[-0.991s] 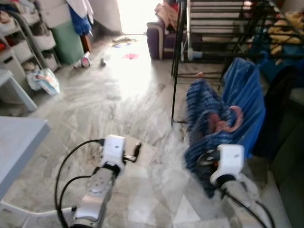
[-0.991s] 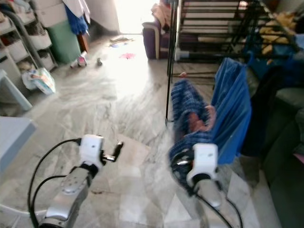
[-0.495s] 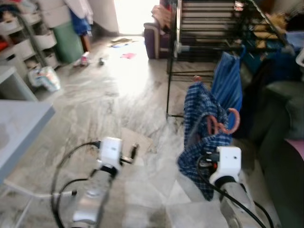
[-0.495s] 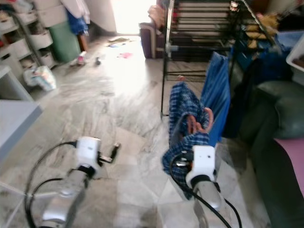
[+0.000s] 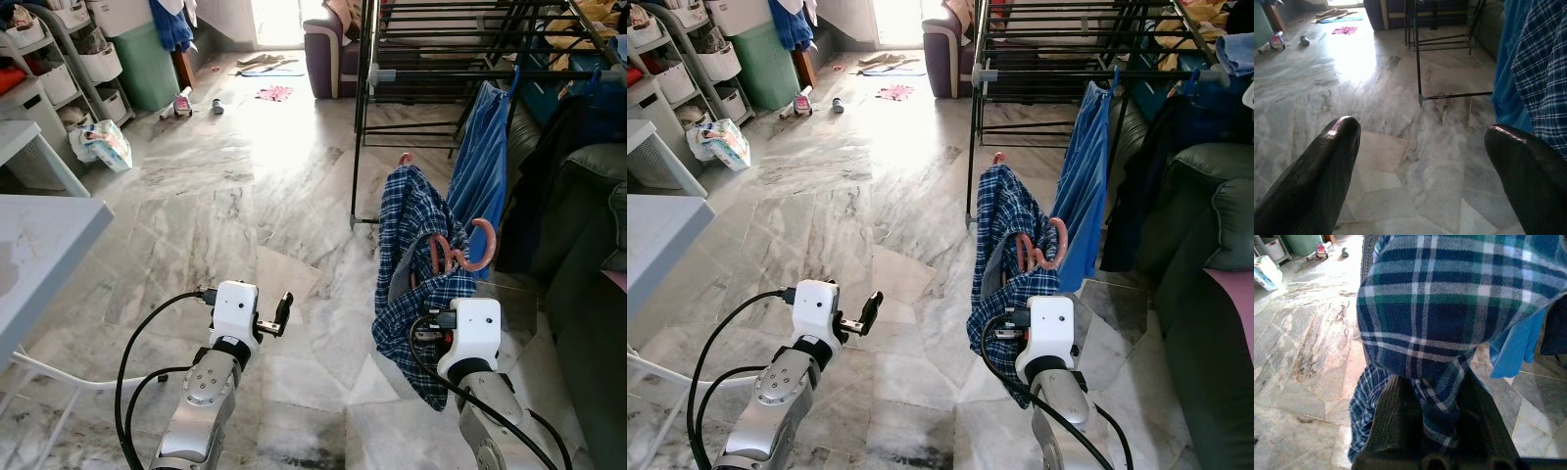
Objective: Hang hanger
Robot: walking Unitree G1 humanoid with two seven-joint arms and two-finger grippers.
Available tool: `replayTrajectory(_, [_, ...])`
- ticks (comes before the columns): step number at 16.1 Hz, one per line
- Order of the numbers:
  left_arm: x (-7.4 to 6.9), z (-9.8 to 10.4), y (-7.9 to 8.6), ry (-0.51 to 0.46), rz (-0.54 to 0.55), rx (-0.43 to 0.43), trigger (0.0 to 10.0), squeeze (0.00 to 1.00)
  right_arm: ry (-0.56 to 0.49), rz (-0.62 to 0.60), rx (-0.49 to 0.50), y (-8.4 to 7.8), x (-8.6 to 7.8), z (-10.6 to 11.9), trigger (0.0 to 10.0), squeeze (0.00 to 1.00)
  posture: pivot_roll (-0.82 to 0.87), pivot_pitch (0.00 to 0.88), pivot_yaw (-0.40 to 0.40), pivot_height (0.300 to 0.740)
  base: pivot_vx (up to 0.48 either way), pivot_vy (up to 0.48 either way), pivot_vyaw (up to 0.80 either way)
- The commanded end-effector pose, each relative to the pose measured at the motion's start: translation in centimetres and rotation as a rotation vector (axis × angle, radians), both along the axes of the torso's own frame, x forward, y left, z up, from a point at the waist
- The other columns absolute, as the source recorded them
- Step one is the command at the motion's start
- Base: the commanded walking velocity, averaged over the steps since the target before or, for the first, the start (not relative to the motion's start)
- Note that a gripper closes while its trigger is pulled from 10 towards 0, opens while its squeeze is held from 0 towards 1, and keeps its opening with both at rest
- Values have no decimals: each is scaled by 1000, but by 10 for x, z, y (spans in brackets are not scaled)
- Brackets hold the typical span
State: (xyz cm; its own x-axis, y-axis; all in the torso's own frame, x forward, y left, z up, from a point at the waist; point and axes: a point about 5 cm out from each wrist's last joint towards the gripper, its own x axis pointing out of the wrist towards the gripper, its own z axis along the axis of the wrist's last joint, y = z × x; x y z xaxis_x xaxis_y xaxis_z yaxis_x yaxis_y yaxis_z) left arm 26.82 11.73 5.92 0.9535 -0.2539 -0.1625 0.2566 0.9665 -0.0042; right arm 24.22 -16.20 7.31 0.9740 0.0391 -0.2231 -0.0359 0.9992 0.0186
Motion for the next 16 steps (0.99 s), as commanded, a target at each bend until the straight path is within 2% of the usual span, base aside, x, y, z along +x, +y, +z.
replayTrajectory(1, [2, 3, 4, -11, 10, 12, 10000, 0, -26, 8, -3, 3, 3, 7, 10000, 0, -18, 17, 49, 740, 0, 0, 0])
replayTrajectory(16, [2, 3, 4, -11, 10, 12, 10000, 0, -26, 8, -3, 3, 3, 7, 10000, 0, -18, 17, 49, 740, 0, 0, 0])
